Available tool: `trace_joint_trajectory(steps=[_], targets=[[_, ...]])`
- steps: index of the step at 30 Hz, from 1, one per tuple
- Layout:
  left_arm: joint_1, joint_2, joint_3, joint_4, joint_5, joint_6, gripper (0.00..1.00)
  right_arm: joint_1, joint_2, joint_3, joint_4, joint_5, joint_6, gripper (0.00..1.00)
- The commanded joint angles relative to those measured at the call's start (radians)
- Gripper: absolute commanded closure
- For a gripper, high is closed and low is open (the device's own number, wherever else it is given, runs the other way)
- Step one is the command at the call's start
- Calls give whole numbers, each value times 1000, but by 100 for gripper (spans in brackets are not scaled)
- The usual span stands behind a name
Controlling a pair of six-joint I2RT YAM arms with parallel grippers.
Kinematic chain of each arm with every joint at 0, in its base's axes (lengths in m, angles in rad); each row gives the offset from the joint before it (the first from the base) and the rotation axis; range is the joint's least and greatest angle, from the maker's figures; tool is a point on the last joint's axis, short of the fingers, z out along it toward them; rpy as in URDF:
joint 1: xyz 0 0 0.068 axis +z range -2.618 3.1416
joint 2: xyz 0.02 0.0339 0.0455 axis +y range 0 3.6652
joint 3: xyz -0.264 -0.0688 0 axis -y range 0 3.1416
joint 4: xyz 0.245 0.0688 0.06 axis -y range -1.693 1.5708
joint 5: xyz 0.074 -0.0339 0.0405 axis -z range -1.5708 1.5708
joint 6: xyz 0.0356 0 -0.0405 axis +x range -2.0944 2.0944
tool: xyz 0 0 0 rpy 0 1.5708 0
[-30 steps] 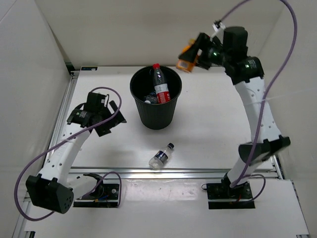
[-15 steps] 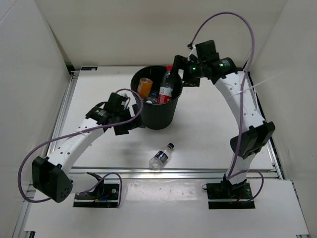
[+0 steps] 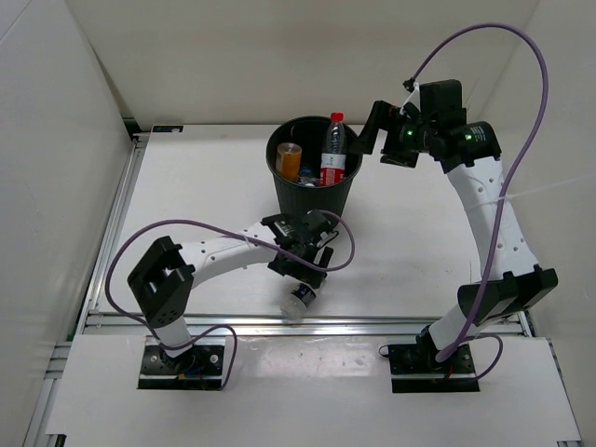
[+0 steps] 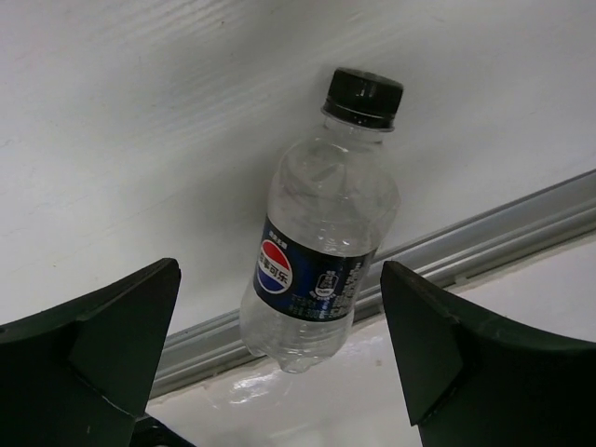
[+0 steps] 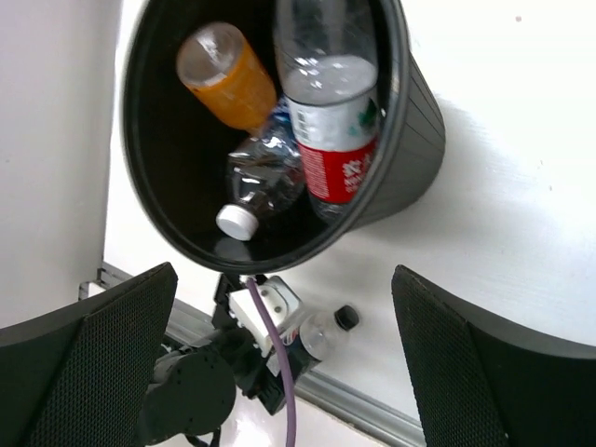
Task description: Put the plastic bottles in the bin
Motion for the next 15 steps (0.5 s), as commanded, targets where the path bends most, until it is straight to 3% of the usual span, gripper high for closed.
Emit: trace_joint_trajectory(steps=[1, 11, 15], targets=[[-8, -23, 45, -11, -62, 45, 0, -17, -10, -37, 0, -12, -19, 0], [-18, 30, -67, 105, 130, 83, 0, -27, -19, -68, 0, -21, -19, 0], [-18, 81, -58, 116, 253, 127, 8, -27, -19, -79, 0, -21, -19, 0]])
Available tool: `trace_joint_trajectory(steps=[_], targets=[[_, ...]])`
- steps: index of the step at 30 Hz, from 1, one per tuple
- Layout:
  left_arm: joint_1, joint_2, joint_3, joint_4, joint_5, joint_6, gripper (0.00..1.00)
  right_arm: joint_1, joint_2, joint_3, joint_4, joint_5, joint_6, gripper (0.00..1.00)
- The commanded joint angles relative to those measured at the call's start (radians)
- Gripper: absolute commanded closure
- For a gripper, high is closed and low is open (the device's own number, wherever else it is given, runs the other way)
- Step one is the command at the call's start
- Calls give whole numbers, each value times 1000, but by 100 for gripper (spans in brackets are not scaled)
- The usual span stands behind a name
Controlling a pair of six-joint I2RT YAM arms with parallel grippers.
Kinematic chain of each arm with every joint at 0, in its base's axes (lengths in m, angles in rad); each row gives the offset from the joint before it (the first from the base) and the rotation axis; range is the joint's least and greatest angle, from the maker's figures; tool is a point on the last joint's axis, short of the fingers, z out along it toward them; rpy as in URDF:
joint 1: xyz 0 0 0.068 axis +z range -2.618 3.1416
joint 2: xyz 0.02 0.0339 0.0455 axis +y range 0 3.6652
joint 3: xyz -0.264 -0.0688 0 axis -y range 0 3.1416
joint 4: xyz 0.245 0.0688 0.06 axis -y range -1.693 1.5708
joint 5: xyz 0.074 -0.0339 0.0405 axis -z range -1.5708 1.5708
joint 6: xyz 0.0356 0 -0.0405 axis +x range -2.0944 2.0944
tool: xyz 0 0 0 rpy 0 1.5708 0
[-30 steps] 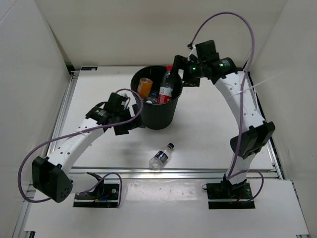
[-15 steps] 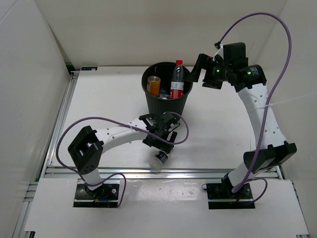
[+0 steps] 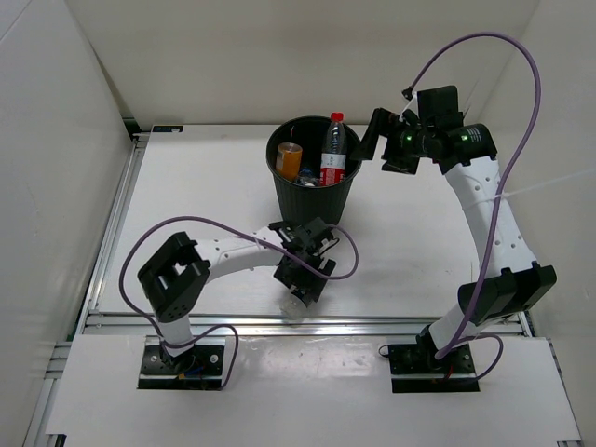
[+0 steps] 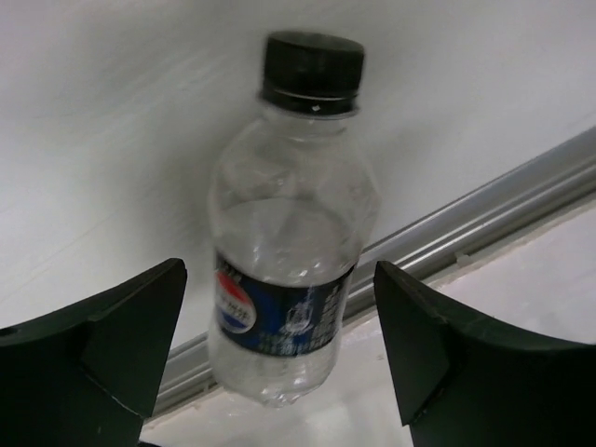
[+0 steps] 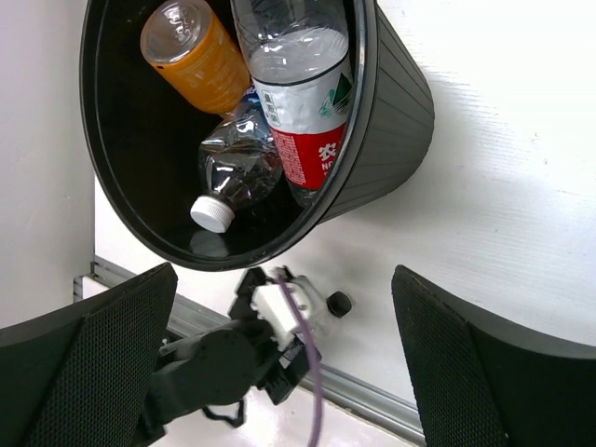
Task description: Put the plastic bottles in the bin
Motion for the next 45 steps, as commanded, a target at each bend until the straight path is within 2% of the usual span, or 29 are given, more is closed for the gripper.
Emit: trace_joint_trajectory(steps=[1, 4, 5, 6, 9, 11, 13, 14, 16, 17, 20, 21, 23, 24, 25, 27, 28, 29, 31, 33, 37, 42, 44, 45], targets=[[-8, 29, 4, 39, 132, 62, 11, -6, -19, -15, 12, -15, -17, 0], [-8, 45, 15, 1, 145, 71, 31, -6, -28, -15, 12, -15, -17, 0], [-8, 36, 24, -10, 125, 59, 55, -17, -28, -25, 12, -15, -17, 0], [-8, 20, 24, -10, 107, 48, 62, -17, -37, -38, 12, -15, -17, 0], [-8, -58, 33, -61, 67, 28, 62, -38, -48, -73, 12, -15, -6, 0], [-17, -90, 111, -131, 14, 19, 62, -63, -59, -96, 23, -15, 5, 0], [-28, -130, 199, -267, 1, 19, 62, -76, -71, -131, 23, -15, 5, 0], [-37, -141, 304, -316, 10, 19, 62, -77, -83, -142, 23, -15, 14, 0], [-46, -170, 413, -442, -2, 19, 62, -89, -92, -162, 23, -24, 14, 0], [-56, -170, 525, -470, -3, 28, 62, -99, -101, -191, 33, -24, 14, 0], [-56, -193, 686, -499, 7, 28, 62, -109, -111, -231, 43, -24, 25, 0], [-45, -181, 824, -499, -2, 28, 62, -109, -111, -243, 43, -24, 25, 0], [-16, -103, 984, -512, -42, 14, 60, -109, -120, -243, 43, -33, 25, 0], [-1, -72, 1129, -512, -74, 5, 60, -109, -120, -243, 43, -33, 25, 0], [12, -35, 1173, -512, -128, -4, 59, -109, -120, -243, 43, -33, 25, 0], [59, -35, 1145, -445, -294, -25, 57, -109, -120, -233, 43, -33, 25, 0], [84, -52, 1102, -341, -329, -42, 57, -109, -120, -233, 43, -33, 25, 0], [154, -78, 1057, -282, -329, -74, 56, -109, -120, -223, 43, -33, 25, 0], [222, -78, 974, -190, -290, -108, 54, -109, -129, -196, 18, -33, 15, 0], [297, -31, 1016, -134, -209, -108, 54, -109, -158, -187, 7, -33, 15, 0], [328, 100, 1141, -150, -199, -78, 49, -109, -193, -214, 7, -42, 15, 0], [384, 155, 1098, -70, -119, -95, 42, -109, -253, -234, -2, -26, -5, 0], [385, 164, 1080, -90, -119, -95, 31, -109, -263, -243, -11, -16, -5, 0], [385, 155, 1066, -99, -119, -95, 15, -109, -263, -252, -11, -2, -14, 0]])
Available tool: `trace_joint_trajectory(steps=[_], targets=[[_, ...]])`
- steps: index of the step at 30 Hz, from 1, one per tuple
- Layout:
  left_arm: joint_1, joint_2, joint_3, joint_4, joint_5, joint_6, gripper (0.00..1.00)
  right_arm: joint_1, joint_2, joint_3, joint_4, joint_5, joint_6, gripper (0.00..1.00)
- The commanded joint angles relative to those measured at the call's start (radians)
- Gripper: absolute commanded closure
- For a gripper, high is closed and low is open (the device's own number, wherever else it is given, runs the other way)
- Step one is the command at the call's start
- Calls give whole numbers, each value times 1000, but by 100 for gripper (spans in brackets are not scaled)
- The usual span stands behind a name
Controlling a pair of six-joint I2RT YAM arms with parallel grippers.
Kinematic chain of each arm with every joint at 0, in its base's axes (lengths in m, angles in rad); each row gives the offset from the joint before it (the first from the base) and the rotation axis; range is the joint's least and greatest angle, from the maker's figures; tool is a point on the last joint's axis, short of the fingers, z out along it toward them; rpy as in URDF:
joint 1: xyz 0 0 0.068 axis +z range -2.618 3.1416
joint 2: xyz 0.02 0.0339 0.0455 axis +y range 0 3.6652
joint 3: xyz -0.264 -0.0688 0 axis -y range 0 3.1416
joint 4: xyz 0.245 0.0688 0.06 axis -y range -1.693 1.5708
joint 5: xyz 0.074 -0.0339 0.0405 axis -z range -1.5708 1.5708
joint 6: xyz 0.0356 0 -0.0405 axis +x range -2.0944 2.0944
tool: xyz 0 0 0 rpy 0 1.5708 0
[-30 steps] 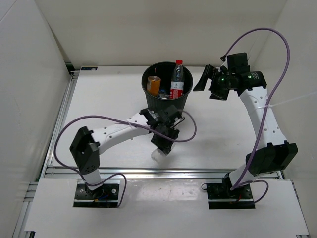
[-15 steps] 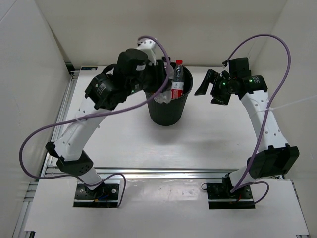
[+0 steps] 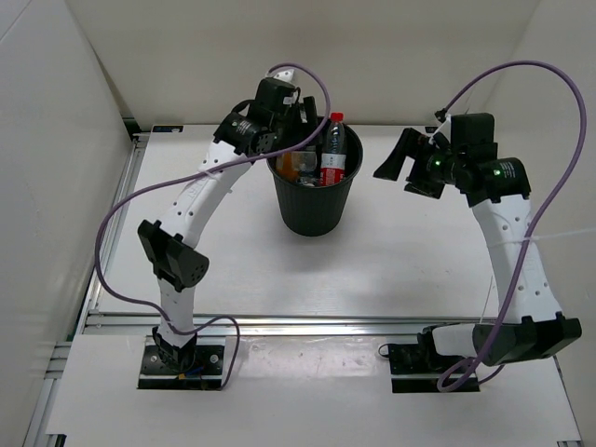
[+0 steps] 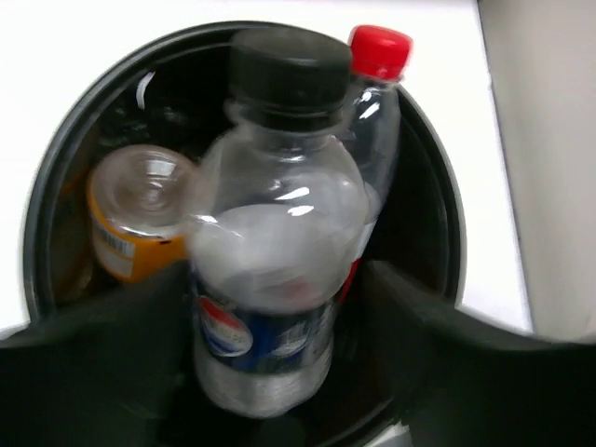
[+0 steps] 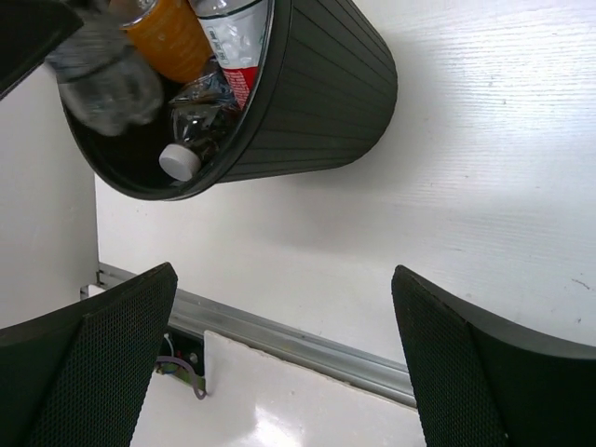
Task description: Put the plastic bottles in the bin
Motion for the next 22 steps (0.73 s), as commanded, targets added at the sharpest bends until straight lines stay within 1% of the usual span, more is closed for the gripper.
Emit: trace_joint_trajectory(steps=[1, 2, 5, 6, 7, 8, 9, 10, 11, 12, 13, 14, 15, 17, 18, 21, 22], targets=[[-1, -68, -18, 16, -12, -17, 2, -2, -23, -11, -10, 31, -32, 0], [-1, -86, -44, -9, -35, -17, 0, -2, -23, -11, -10, 31, -32, 0], [9, -203, -116, -33, -100, -43, 0, -37, -23, -32, -21, 72, 42, 0], [9, -239, -145, -70, -130, -72, 0, -50, -12, -32, -30, 72, 54, 0], [41, -328, -183, -84, -158, -87, 0, -62, -12, -32, -30, 60, 54, 0], [57, -376, -290, -98, -214, -106, 0, -73, 3, -22, -45, 51, 65, 0], [77, -426, -364, -98, -233, -124, 0, -88, 18, -21, -46, 51, 79, 0], [121, -533, -444, -89, -243, -136, 0, -88, 18, -9, -59, 40, 79, 0], [141, -584, -526, -89, -279, -158, 0, -97, 18, -9, -59, 23, 79, 0], [159, -630, -678, -89, -316, -178, 0, -97, 18, -9, -59, 23, 92, 0], [193, -704, -788, -111, -400, -228, 0, -97, 18, 0, -59, 11, 92, 0], [207, -735, -790, -128, -449, -248, 0, -97, 18, 0, -59, 11, 92, 0], [221, -761, -864, -142, -503, -248, 0, -97, 18, 9, -59, 2, 102, 0], [270, -809, -906, -188, -625, -296, 0, -97, 18, 18, -50, 11, 102, 0], [290, -818, -941, -219, -746, -314, 0, -97, 18, 18, -50, 11, 102, 0], [350, -852, -1012, -193, -891, -359, 0, -97, 8, 41, -66, 11, 102, 0], [360, -852, -1068, -169, -980, -382, 0, -97, 8, 41, -66, 11, 102, 0]])
